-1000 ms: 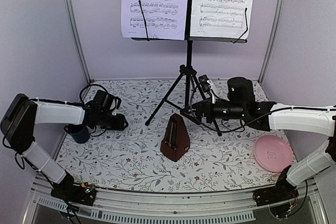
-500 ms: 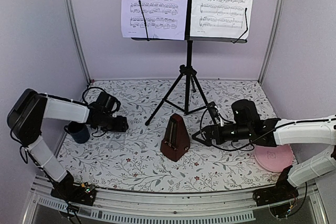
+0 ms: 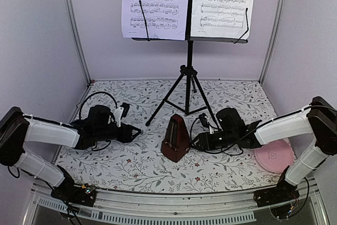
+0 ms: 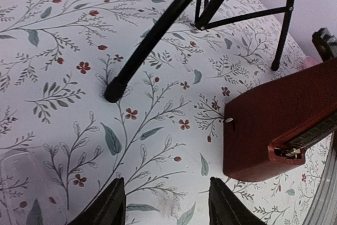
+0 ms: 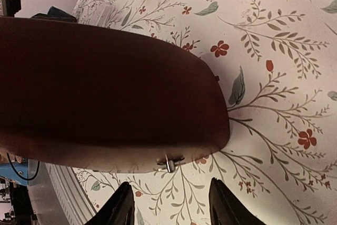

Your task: Set up the instrument practice props

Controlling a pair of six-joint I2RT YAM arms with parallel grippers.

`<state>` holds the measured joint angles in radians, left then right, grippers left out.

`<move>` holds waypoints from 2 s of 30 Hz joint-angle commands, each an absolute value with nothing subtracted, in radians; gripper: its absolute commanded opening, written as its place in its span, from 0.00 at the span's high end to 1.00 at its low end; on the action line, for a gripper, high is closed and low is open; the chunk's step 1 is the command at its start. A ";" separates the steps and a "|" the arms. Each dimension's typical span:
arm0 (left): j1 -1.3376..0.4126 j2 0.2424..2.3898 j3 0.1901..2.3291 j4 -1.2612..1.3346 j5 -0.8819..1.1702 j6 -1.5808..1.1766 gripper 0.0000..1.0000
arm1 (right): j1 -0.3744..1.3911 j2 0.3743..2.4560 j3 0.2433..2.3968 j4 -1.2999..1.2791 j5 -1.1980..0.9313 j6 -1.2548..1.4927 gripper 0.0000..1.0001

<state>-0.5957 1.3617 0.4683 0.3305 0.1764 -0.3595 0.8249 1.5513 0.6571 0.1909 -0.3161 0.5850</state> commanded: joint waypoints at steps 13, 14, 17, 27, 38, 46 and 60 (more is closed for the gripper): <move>-0.692 1.509 0.472 0.558 0.181 -0.364 0.47 | 0.805 1.801 0.918 0.261 -0.276 0.531 0.55; -0.692 1.509 0.470 0.557 0.181 -0.364 0.47 | 0.803 1.815 0.940 0.264 -0.289 0.524 0.54; -0.694 1.511 0.469 0.563 0.191 -0.362 0.47 | 0.794 1.837 0.976 0.277 -0.320 0.494 0.51; -0.712 1.565 0.484 0.600 0.212 -0.360 0.48 | 0.775 1.651 0.884 0.307 -0.382 0.417 0.22; -0.714 1.594 0.519 0.602 0.221 -0.362 0.48 | 0.906 1.594 0.968 0.208 -0.214 0.424 0.01; -0.716 1.597 0.531 0.596 0.228 -0.360 0.49 | 0.974 1.670 1.058 0.150 -0.030 0.459 0.06; -0.718 1.591 0.537 0.583 0.222 -0.356 0.49 | 1.000 1.733 1.112 0.070 0.098 0.483 0.31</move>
<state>-0.7044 1.5845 0.5167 0.5709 0.2203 -0.3672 0.9932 1.7256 1.0916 0.0853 0.0494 0.4713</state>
